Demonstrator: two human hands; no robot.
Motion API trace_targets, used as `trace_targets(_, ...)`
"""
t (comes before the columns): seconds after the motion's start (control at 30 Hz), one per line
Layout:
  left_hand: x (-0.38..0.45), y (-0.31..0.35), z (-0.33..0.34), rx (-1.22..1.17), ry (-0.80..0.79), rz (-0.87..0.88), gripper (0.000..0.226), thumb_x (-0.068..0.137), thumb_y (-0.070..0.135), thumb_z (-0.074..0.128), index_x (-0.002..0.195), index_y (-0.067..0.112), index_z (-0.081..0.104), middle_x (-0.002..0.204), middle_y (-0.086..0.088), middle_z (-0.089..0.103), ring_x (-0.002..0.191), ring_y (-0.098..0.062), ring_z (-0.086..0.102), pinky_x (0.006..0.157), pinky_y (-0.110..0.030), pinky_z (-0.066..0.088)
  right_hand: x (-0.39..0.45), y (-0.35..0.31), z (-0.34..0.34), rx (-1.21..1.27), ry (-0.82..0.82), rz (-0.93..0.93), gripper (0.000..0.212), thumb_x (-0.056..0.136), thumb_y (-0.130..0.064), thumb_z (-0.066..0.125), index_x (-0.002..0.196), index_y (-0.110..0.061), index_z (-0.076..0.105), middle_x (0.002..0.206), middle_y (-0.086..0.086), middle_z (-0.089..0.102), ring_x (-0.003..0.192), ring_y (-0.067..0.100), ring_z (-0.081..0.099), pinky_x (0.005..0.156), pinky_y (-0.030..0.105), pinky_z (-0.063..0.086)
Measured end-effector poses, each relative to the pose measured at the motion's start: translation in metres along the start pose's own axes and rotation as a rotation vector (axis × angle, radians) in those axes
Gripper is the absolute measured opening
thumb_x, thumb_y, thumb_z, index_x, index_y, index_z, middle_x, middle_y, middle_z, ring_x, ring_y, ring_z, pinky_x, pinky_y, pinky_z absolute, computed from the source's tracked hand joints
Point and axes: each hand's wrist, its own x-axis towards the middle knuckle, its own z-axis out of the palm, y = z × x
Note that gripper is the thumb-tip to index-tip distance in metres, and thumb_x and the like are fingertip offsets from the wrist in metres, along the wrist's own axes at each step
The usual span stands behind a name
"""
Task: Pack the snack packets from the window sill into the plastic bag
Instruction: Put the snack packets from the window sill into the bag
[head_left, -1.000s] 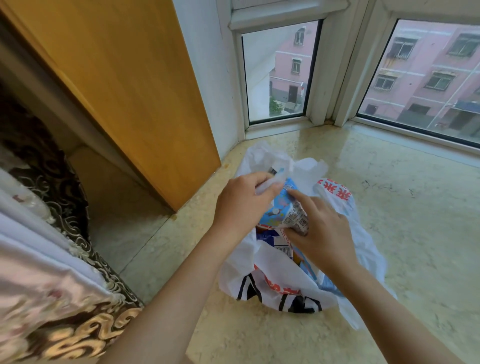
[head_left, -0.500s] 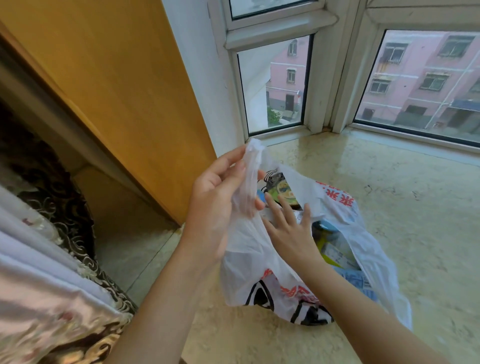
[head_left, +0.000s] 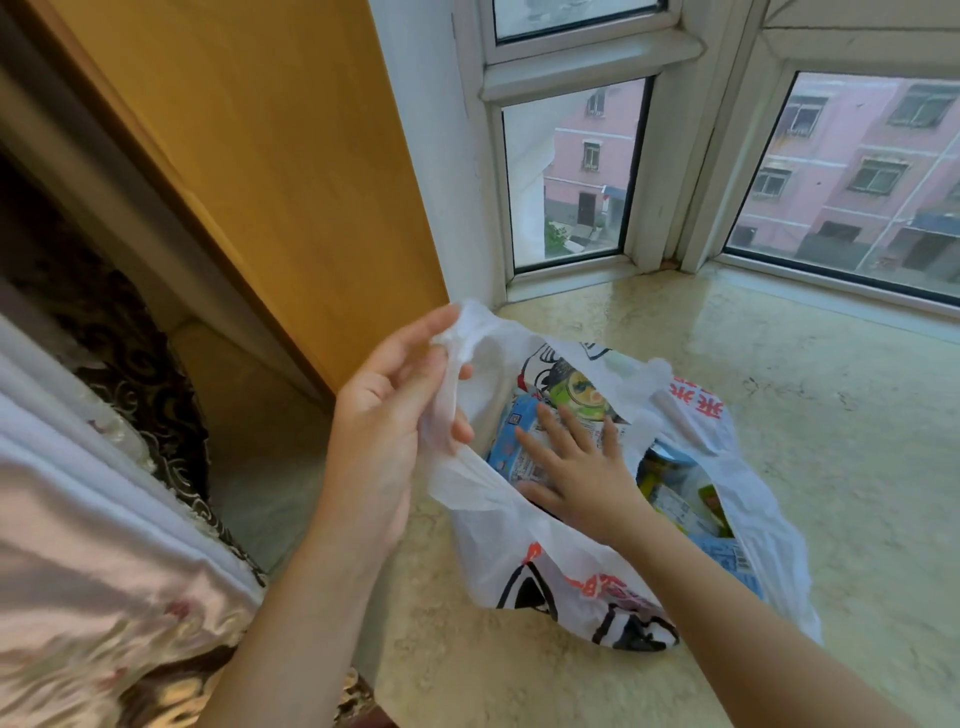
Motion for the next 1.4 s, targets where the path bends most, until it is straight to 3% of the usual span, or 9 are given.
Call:
trace_targets(0.1,-0.004,-0.006,0.01,0.101,0.069,0.07,0.017,0.092,0.023,0.059,0.103,0.029,0.071,0.073,0.002,0.057,0.057,-0.009,0.051,0.053,-0.016,0.045,-0.028,0.011,-0.021,0.128,0.179,0.03,0.05,0.095,-0.04,0.049,0.143,-0.027,0.039,0.153,-0.003,0.031,0.14,0.02,0.03,0.108,0.043,0.031)
trace_targets(0.17,-0.009,-0.013,0.024,0.228,0.116,0.203,0.016,0.091,0.024,0.063,0.104,0.03,0.069,0.091,0.006,0.059,0.076,-0.005,0.053,0.063,-0.012,0.044,-0.051,0.024,-0.029,0.146,0.384,0.027,0.04,0.08,-0.02,0.073,0.119,-0.019,0.064,0.125,0.0,0.061,0.111,0.022,0.061,0.078,0.035,0.053)
trace_targets(0.23,-0.019,-0.021,0.046,0.61,0.17,0.473,0.024,0.09,0.023,0.065,0.113,0.027,0.064,0.113,0.006,0.053,0.101,-0.005,0.047,0.084,-0.007,0.039,-0.074,0.044,-0.026,0.088,0.503,0.033,0.04,0.061,-0.004,0.084,0.098,-0.014,0.072,0.103,0.003,0.069,0.091,0.025,0.068,0.065,0.032,0.054)
trace_targets(0.37,-0.043,-0.077,0.105,1.228,-0.14,0.981,0.03,0.083,0.007,0.065,0.112,0.015,0.065,0.12,-0.006,0.058,0.117,-0.022,0.046,0.108,-0.036,0.035,-0.119,0.083,-0.01,-0.117,0.545,0.183,0.055,0.052,0.005,0.077,0.103,-0.012,0.068,0.117,0.012,0.064,0.109,0.034,0.059,0.09,0.042,0.042)
trace_targets(0.47,-0.052,-0.134,0.14,1.437,-0.546,0.7,0.037,0.074,0.017,0.074,0.109,0.014,0.064,0.11,-0.003,0.063,0.107,-0.02,0.054,0.095,-0.031,0.042,-0.149,0.103,0.002,-0.111,0.464,0.38,0.079,0.046,0.001,0.079,0.121,-0.012,0.059,0.124,0.018,0.059,0.108,0.038,0.059,0.084,0.047,0.05)
trace_targets(0.63,-0.044,-0.212,0.164,1.628,-0.92,0.289,0.063,0.099,0.037,0.045,0.153,0.019,0.015,0.161,-0.008,0.009,0.148,-0.023,0.003,0.116,-0.038,0.014,-0.179,0.118,0.003,-0.127,0.322,0.567,0.079,0.047,-0.001,0.079,0.122,-0.01,0.06,0.106,0.012,0.068,0.073,0.031,0.067,0.049,0.029,0.046)
trace_targets(0.93,-0.028,-0.262,0.203,1.713,-0.931,0.317,0.066,0.1,0.046,0.037,0.152,0.036,-0.003,0.161,-0.005,-0.014,0.147,-0.035,-0.003,0.115,-0.053,0.012,-0.191,0.142,-0.054,0.68,0.67,0.718,0.022,0.081,-0.015,0.066,0.098,-0.028,0.069,0.075,-0.004,0.07,0.072,0.015,0.065,0.064,0.033,0.052)
trace_targets(1.13,-0.02,-0.252,0.21,1.729,-0.925,0.349,0.08,0.099,0.035,0.041,0.145,0.037,-0.025,0.158,-0.005,-0.024,0.147,-0.036,-0.002,0.111,-0.054,0.022,-0.193,0.138,-0.102,1.169,0.962,0.554,0.025,0.082,-0.008,0.07,0.098,-0.026,0.068,0.071,0.004,0.069,0.068,0.025,0.065,0.058,0.03,0.048)
trace_targets(1.4,-0.016,-0.243,0.214,1.784,-0.971,0.293,0.058,0.103,0.014,0.025,0.153,0.018,-0.005,0.16,-0.008,-0.014,0.148,-0.029,0.001,0.114,-0.046,0.02,-0.188,0.13,-0.177,1.225,1.124,0.321,0.028,0.083,-0.005,0.069,0.103,-0.024,0.065,0.073,0.005,0.07,0.063,0.026,0.057,0.056,0.03,0.046)
